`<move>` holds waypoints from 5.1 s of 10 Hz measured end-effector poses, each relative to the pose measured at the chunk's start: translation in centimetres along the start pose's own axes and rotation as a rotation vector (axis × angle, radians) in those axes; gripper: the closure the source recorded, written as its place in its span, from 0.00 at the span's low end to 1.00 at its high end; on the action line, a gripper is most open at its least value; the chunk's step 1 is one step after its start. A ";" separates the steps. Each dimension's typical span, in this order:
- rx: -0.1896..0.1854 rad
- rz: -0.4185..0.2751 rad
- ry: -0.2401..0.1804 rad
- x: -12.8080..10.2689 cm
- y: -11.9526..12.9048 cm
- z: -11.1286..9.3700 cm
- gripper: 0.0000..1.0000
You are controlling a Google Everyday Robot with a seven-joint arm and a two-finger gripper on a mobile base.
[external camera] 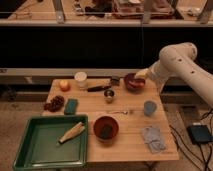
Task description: Place pepper in plastic cup
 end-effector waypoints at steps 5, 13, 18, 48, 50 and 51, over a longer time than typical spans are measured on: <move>0.025 0.018 0.033 5.9 1.4 2.5 0.20; 0.023 -0.007 0.025 6.2 -0.6 10.7 0.20; -0.049 -0.007 0.041 7.1 -1.6 15.1 0.20; -0.047 -0.081 -0.081 10.9 0.6 4.4 0.92; -0.085 -0.109 -0.124 8.3 4.3 3.1 0.92; -0.099 -0.124 -0.138 7.2 5.9 2.3 0.92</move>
